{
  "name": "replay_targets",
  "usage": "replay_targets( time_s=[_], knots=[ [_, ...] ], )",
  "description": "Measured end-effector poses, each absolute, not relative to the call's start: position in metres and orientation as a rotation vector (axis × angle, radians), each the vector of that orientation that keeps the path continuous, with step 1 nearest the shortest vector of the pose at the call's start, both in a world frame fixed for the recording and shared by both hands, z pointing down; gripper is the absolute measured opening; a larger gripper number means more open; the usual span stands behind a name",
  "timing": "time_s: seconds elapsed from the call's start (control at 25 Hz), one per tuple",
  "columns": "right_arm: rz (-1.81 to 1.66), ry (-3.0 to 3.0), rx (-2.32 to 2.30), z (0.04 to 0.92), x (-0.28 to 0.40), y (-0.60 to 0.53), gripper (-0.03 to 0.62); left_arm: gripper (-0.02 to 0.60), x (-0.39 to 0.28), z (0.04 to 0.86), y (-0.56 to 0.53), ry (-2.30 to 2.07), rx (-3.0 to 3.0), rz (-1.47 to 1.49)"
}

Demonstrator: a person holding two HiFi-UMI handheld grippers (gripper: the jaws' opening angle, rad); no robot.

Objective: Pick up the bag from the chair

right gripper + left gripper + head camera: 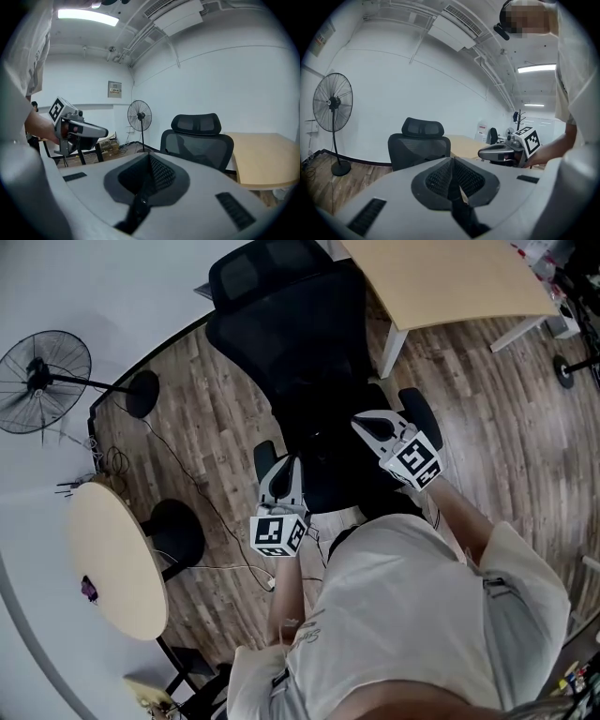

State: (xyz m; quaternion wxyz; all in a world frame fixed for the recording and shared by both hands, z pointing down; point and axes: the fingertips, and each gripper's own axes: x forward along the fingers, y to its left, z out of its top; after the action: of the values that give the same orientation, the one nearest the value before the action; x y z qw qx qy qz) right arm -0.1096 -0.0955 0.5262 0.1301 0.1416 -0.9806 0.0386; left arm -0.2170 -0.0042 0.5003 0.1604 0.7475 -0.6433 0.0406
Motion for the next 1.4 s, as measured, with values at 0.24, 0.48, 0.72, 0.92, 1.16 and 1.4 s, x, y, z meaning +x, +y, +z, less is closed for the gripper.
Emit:
replay_targets(
  time_s=[0.24, 0.48, 0.72, 0.92, 1.16, 1.4],
  knots=[
    [0.194, -2.833, 0.417, 0.539, -0.099, -0.119, -0.005, 0.026, -0.213, 0.505, -0.036, -1.811, 2.157, 0.151],
    [0.222, -2.808, 0.480, 0.544, -0.092, -0.139, -0.005, 0.026, -0.227, 0.510, -0.048, -1.808, 2.129, 0.176],
    [0.214, -2.775, 0.538, 0.550, -0.095, -0.145, -0.005, 0.026, -0.240, 0.519, -0.055, -1.772, 2.147, 0.177],
    [0.214, -2.768, 0.622, 0.538, -0.093, -0.150, -0.005, 0.026, -0.246, 0.523, -0.055, -1.736, 2.157, 0.161],
    [0.251, -2.773, 0.665, 0.534, -0.093, -0.163, -0.005, 0.028, -0.259, 0.531, -0.067, -1.702, 2.153, 0.149],
    [0.286, -2.761, 0.687, 0.541, -0.089, -0.173, -0.005, 0.028, -0.258, 0.533, -0.079, -1.655, 2.163, 0.123]
  ],
)
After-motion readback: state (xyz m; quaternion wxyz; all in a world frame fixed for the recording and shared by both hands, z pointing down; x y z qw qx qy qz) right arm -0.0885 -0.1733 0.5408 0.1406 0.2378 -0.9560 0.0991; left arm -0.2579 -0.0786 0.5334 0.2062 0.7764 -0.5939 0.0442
